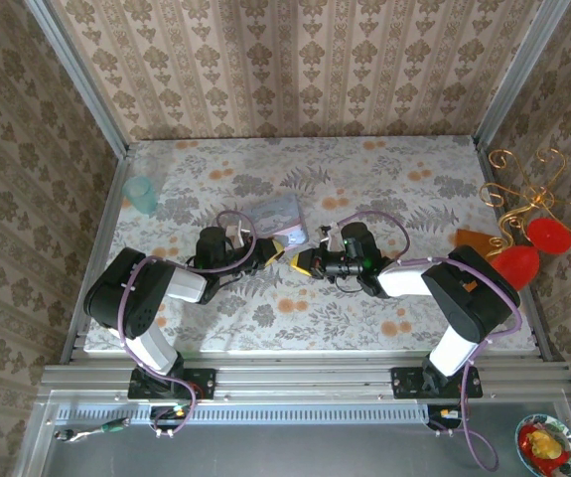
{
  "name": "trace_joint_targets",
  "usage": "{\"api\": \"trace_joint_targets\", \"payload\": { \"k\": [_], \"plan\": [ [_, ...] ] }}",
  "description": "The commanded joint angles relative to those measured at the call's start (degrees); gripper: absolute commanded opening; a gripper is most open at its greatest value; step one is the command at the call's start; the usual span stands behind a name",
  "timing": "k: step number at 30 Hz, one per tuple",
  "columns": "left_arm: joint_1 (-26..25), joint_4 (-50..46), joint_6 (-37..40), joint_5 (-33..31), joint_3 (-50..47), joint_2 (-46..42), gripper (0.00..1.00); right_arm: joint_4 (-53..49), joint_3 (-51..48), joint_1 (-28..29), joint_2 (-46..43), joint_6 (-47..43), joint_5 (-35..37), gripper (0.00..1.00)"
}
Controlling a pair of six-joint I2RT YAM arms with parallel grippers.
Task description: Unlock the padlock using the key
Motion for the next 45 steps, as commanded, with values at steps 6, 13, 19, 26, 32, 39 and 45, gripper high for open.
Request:
{"api": "trace_joint_targets", "payload": {
  "k": [6,13,19,26,32,39,45],
  "plan": [
    [0.14,2.77,-1.72,2.27,1.38,-0.55,0.01,2.1,0.29,0.99,0.47,0.45,-1.46,0.0],
    [-0.1,1.97,-1.9,2.71,1.56,-1.3,0.01,2.03,0.4,1.0,0.32,0.38,-1.39,0.0],
    [-0.54,0.88,-1.87,2.89,1.3,-2.71,0.01,-0.98,0.8,0.82,-0.67,-1.7,-0.68,0.0],
    [-0.83,0.02,-1.87,3.33,1.21,-3.76,0.01,-1.48,1.08,0.82,-0.86,-1.88,-0.8,0.0],
    [-1.01,-0.36,-1.39,3.24,1.04,-3.47,0.01,-0.81,0.68,0.82,-2.09,-1.38,-0.81,0.0],
    [-0.27,-2.91,0.6,3.03,1.16,-3.97,0.01,-2.07,0.03,0.82,-3.22,-2.19,-0.54,0.0],
    [0.48,-5.39,1.89,3.33,1.46,-4.71,0.01,-0.4,-0.59,0.93,-3.13,-1.73,-1.31,0.0]
  ]
}}
